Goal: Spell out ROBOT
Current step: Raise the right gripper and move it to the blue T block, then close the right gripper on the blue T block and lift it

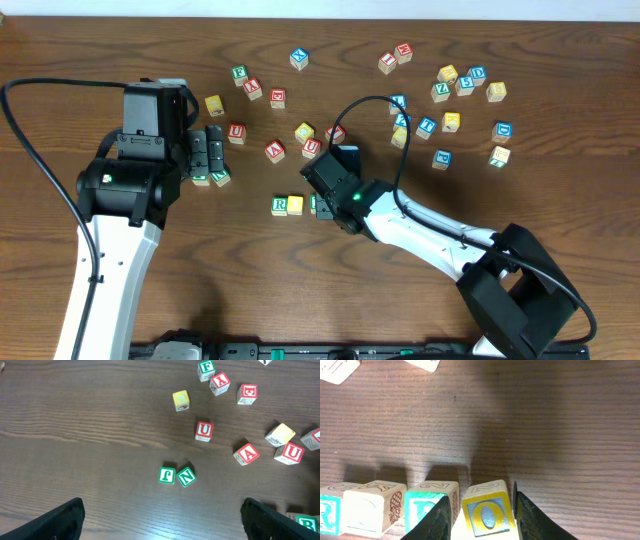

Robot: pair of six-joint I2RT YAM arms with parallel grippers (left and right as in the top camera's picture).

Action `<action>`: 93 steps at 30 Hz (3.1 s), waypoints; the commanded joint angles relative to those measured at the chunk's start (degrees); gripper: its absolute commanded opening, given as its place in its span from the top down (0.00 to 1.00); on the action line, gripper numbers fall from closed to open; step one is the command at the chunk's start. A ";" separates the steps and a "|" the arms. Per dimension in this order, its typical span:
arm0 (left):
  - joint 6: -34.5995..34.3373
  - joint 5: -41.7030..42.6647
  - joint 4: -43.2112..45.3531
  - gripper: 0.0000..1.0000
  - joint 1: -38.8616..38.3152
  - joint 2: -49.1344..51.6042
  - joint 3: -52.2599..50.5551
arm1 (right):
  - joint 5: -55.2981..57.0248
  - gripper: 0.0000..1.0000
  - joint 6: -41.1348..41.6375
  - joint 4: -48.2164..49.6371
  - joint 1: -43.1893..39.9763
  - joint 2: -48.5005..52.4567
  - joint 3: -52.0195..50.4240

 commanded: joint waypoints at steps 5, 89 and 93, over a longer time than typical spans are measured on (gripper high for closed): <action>0.98 -0.55 -0.15 0.02 0.28 -0.04 0.90 | 6.49 0.63 -1.46 -3.02 0.07 0.22 5.01; 0.98 -0.55 -0.15 0.02 0.28 -0.04 0.90 | -4.48 0.78 -0.74 -16.50 -35.78 18.62 28.46; 0.98 -0.55 -0.15 0.02 0.28 -0.04 0.90 | -3.89 0.81 -6.03 -22.93 -35.71 16.90 34.69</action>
